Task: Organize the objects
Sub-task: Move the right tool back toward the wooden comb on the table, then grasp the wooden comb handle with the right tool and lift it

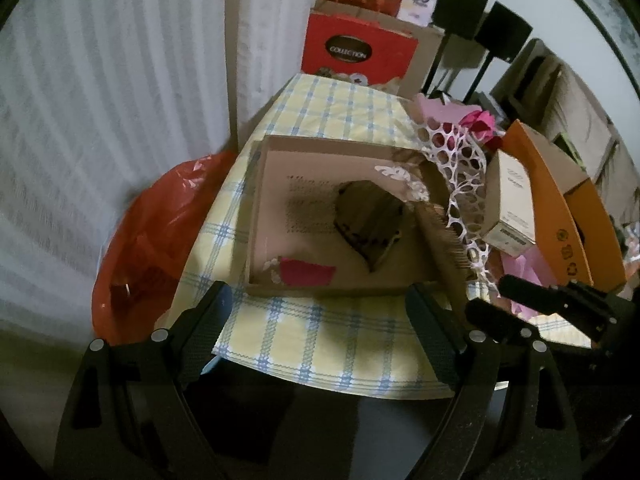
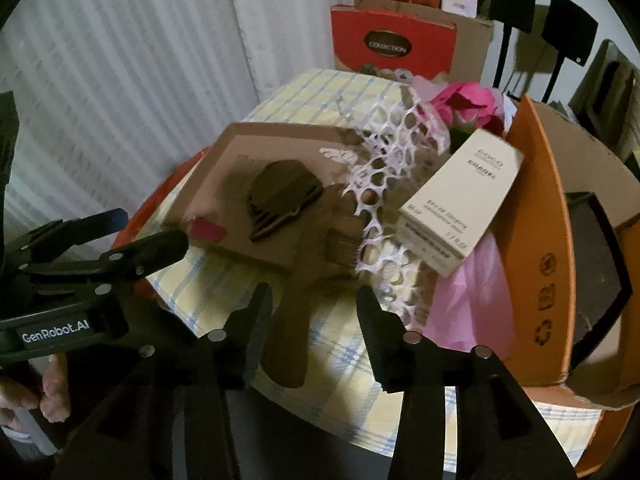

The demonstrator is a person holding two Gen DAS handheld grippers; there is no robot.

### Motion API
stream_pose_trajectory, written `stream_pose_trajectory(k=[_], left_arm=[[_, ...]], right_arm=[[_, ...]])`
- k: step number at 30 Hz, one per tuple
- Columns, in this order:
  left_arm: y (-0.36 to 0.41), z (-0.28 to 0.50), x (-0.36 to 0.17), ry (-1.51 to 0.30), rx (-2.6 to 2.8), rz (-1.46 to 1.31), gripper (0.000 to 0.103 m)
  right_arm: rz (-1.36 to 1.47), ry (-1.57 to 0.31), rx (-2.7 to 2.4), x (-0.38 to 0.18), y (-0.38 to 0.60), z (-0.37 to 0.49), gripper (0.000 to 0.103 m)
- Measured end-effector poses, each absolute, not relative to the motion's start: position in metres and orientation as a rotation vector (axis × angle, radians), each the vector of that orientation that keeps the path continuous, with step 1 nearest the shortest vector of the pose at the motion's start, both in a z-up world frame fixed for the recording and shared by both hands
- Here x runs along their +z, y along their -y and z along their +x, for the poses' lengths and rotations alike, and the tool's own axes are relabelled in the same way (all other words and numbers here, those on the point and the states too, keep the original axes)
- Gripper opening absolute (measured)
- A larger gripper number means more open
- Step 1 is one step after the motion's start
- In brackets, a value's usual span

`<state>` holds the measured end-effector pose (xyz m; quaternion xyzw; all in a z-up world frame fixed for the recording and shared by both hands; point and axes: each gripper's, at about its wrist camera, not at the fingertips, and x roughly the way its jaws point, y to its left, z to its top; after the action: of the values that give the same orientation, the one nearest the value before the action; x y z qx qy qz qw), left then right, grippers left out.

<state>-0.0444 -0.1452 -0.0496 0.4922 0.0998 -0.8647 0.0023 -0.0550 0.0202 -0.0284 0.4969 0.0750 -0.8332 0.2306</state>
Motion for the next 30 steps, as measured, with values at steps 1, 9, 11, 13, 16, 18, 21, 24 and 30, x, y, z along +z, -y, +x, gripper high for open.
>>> stream_pose_trajectory(k=[1, 9, 11, 13, 16, 18, 21, 24, 30], left_arm=[[0.145, -0.045, -0.051, -0.316, -2.710, 1.545, 0.088], [0.143, -0.046, -0.054, -0.323, -2.705, 1.555, 0.088], [0.142, -0.046, -0.055, -0.323, -2.704, 1.560, 0.088], [0.142, -0.047, -0.057, -0.323, -2.703, 1.566, 0.088], [0.141, -0.049, -0.059, -0.326, -2.702, 1.575, 0.088], [0.140, -0.050, -0.060, -0.336, -2.704, 1.583, 0.088], [0.138, -0.051, -0.062, -0.371, -2.709, 1.602, 0.088], [0.136, -0.052, -0.064, -0.408, -2.716, 1.623, 0.088], [0.127, -0.053, -0.070, -0.471, -2.737, 1.675, 0.083]], right_arm=[[1.370, -0.201, -2.286, -0.030, -0.019, -0.055, 0.047], [1.418, -0.142, -2.242, -0.044, -0.012, -0.057, 0.048], [1.428, -0.139, -2.235, -0.049, -0.009, -0.057, 0.048], [1.430, -0.139, -2.232, -0.049, -0.008, -0.057, 0.048], [1.439, -0.153, -2.221, -0.051, -0.006, -0.057, 0.039], [1.439, -0.161, -2.217, -0.052, -0.003, -0.058, 0.031], [1.446, -0.152, -2.204, -0.055, -0.003, -0.059, 0.026], [1.443, -0.132, -2.194, -0.056, -0.006, -0.060, 0.025], [1.438, -0.058, -2.157, -0.055, -0.011, -0.061, 0.023]])
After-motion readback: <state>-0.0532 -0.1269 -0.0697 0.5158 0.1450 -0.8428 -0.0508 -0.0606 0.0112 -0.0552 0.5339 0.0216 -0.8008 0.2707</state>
